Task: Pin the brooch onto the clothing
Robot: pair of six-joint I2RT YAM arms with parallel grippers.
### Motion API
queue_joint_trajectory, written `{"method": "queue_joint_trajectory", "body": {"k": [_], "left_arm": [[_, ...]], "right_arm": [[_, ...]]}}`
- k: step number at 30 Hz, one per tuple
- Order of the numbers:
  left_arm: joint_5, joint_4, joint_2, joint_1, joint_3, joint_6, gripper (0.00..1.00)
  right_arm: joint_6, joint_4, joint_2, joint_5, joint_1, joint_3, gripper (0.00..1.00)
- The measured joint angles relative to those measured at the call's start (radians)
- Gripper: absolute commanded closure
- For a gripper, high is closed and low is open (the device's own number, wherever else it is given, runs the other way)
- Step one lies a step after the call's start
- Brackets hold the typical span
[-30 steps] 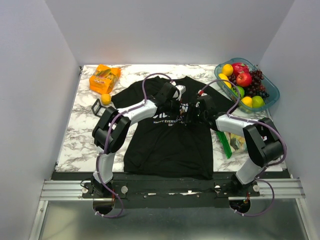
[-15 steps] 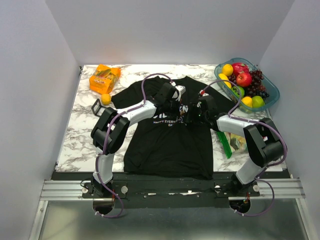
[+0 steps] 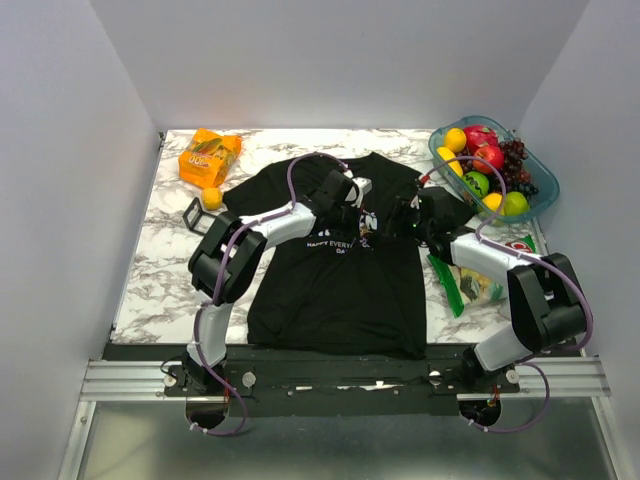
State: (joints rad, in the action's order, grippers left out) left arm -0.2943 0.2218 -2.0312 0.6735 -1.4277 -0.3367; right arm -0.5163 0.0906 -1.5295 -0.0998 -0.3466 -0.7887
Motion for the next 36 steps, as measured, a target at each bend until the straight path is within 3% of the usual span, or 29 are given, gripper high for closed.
{"method": "queue_joint_trajectory", "body": {"k": [11, 36], "left_arm": [[-0.031, 0.0, -0.032, 0.0, -0.004, 0.0, 1.0], [-0.039, -0.003, -0.06, 0.002, -0.018, 0.0, 1.0]], "right_arm": [[0.003, 0.0, -0.095, -0.041, 0.0, -0.031, 0.49], [0.057, 0.02, -0.298, -0.129, 0.0, -0.175, 0.58]]}}
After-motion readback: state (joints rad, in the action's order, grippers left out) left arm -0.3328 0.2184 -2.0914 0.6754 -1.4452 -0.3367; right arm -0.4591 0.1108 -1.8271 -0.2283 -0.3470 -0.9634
